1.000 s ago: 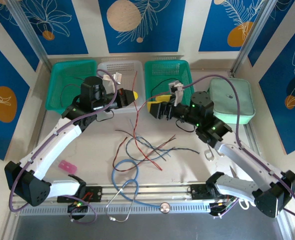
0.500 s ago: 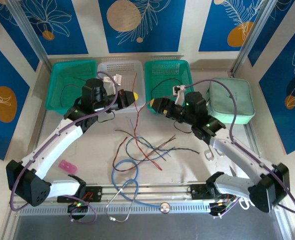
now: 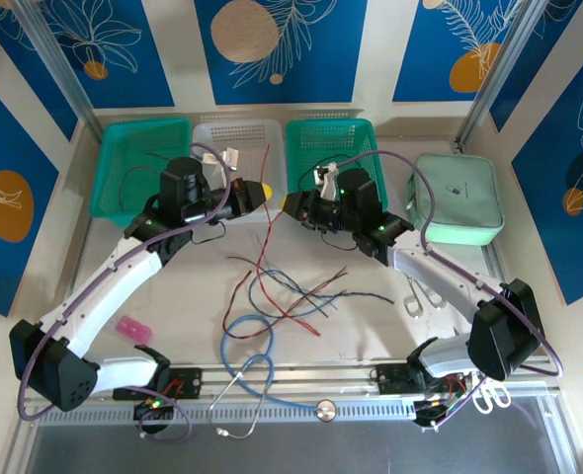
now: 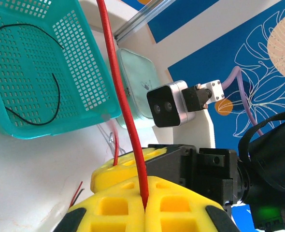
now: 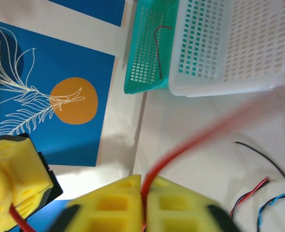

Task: Untangle the cables

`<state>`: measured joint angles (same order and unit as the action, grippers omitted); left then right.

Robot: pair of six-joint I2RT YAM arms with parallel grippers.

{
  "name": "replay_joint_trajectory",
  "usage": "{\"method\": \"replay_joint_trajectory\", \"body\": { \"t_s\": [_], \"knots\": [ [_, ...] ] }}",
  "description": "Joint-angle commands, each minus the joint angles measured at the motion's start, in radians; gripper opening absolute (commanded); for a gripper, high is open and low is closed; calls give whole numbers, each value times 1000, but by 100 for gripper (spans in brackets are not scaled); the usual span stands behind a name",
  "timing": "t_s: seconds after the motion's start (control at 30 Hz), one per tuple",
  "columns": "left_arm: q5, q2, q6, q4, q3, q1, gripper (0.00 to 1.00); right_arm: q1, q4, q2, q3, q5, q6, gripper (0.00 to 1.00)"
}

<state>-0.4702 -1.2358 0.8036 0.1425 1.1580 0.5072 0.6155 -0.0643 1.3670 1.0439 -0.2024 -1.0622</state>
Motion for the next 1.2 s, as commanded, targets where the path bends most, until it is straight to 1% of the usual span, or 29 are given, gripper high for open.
{"method": "replay_joint_trajectory", "body": {
  "t_s": [0.0, 0.13, 0.23, 0.27, 0.33, 0.4, 0.43, 0.47, 0.53, 0.6, 0.67, 0.77, 0.87, 1.0, 1.03, 1.07, 1.13, 1.17],
  "knots": [
    [2, 21, -11, -20, -1, -13, 0, 4, -15, -12, 20, -26, 4, 0],
    [1, 25, -15, -13, 1, -20, 0, -13, 52, -72, 16, 22, 40, 0],
    [1, 33, -19, -6, 2, -30, 0, -54, 152, -157, 12, 124, 78, 0],
    [2, 36, -21, -2, 2, -33, 0, -76, 200, -193, 9, 186, 81, 0],
    [3, 39, -23, 1, 2, -38, 0, -108, 325, -284, -2, 374, 52, 0],
    [3, 41, -24, 2, -1, -41, 0, -117, 473, -396, -49, 645, -92, 0],
    [3, 40, -24, 2, -1, -42, 0, -117, 499, -449, -91, 733, -145, 0],
    [1, 40, -24, 0, -2, -44, 0, -116, 492, -514, -146, 809, -191, 0],
    [-4, 39, -30, 2, -3, -51, 0, -117, 486, -616, -228, 917, -248, 0],
    [-18, 42, -43, 21, 5, -70, 0, -121, 560, -695, -248, 1008, -304, 0],
    [-53, 53, -50, 26, 16, -99, 0, -133, 672, -732, -222, 1068, -343, 0],
    [-64, 79, -83, 64, 44, -150, 0, -157, 777, -761, -176, 1125, -325, 0],
    [-47, 109, -138, 149, 65, -213, 0, -183, 807, -785, -157, 1158, -282, 0],
    [-9, 187, -145, 220, 27, -351, 0, -220, 787, -811, -152, 1184, -227, 0],
    [10, 214, -135, 220, 4, -384, 0, -227, 793, -814, -147, 1193, -225, 0],
    [53, 247, -118, 223, -22, -420, 0, -236, 814, -814, -137, 1208, -231, 0],
    [180, 327, -91, 224, -79, -465, 0, -244, 876, -811, -116, 1250, -267, 0],
    [265, 373, -86, 225, -111, -474, 0, -246, 908, -810, -104, 1276, -289, 0]
  ]
}}
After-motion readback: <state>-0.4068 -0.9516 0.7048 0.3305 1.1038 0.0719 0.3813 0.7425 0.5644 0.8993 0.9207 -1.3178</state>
